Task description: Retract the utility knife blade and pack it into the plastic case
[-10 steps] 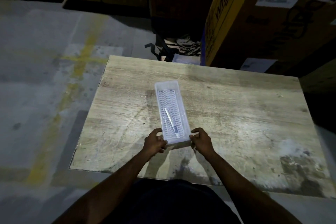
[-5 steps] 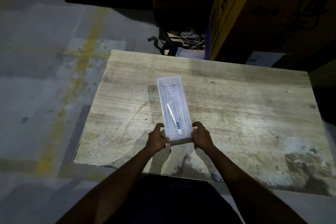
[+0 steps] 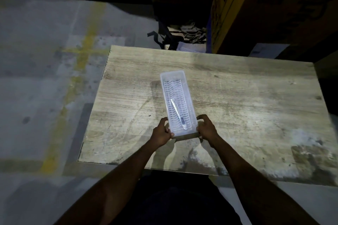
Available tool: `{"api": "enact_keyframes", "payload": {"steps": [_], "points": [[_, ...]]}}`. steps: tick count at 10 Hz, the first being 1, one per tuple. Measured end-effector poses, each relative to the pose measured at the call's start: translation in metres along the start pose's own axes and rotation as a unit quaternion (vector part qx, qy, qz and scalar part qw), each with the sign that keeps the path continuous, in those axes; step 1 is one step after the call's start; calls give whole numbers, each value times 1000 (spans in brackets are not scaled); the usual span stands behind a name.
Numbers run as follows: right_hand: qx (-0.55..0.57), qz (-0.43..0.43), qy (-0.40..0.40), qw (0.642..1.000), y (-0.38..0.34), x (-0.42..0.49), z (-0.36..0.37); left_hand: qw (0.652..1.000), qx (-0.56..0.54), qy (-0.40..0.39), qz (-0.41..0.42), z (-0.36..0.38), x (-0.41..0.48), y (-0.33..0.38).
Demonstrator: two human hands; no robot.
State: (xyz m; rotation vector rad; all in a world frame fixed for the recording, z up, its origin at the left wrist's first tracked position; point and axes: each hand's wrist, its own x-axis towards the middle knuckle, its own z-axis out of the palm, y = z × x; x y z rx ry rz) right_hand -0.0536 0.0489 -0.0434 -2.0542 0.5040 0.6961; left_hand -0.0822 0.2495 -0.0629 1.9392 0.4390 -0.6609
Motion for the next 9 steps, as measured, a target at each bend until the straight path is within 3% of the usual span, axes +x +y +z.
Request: {"api": "enact_keyframes", "payload": {"steps": [2, 3, 5, 6, 7, 8, 9], "points": [[55, 33, -5, 998, -9, -11, 16, 995, -79, 10, -54, -13, -5, -7], [41, 11, 6, 999, -16, -13, 32, 995, -77, 30, -64, -29, -8, -8], [-84, -60, -14, 995, -25, -11, 48, 994, 23, 98, -29, -47, -12, -6], [-203, -98, -20, 974, -24, -9, 42, 979, 152, 133, 16, -42, -14, -6], [-321, -178, 69, 928, -9, -7, 22, 928, 315, 189, 60, -33, -17, 6], [-369, -235, 169, 883, -9, -6, -20, 851, 448, 235, 142, -25, -16, 38], [-385, -262, 222, 857, -31, 4, -73, 799, 491, 270, 218, -18, -7, 92]]}}
